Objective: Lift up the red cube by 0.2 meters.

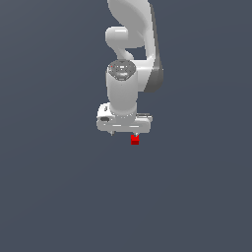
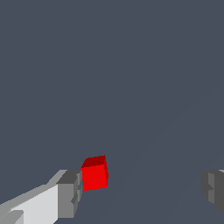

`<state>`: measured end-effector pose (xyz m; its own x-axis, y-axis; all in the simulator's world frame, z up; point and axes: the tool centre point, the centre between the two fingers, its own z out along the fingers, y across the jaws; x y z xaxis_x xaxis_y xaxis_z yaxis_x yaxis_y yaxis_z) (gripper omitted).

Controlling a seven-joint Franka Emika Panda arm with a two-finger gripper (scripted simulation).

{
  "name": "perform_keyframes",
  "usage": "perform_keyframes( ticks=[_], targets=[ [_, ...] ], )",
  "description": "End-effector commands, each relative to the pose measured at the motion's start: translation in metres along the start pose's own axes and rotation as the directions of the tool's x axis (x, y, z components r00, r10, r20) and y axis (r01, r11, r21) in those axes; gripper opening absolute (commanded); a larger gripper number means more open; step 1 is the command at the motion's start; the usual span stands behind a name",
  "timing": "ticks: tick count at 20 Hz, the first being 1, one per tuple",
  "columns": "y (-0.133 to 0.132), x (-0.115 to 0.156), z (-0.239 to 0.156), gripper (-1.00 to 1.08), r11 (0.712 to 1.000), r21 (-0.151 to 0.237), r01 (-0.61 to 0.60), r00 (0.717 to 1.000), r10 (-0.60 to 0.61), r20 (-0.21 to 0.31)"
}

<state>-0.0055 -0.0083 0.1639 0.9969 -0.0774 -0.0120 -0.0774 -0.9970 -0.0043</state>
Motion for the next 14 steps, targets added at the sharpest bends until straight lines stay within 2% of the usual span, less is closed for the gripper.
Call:
perform_keyframes(
  ticks=[1,8,14],
  targets=[
    [0.0,0.0,0.0,1.0,1.0,0.0,0.0,1.0,0.0,0.0],
    [-0.005,-0.006,0.012,1.0,1.0,0.0,0.014,1.0,-0.014,-0.001],
    [-0.016,-0.02,0.041,1.0,0.999,-0.001,0.047,0.999,-0.047,-0.003]
  ],
)
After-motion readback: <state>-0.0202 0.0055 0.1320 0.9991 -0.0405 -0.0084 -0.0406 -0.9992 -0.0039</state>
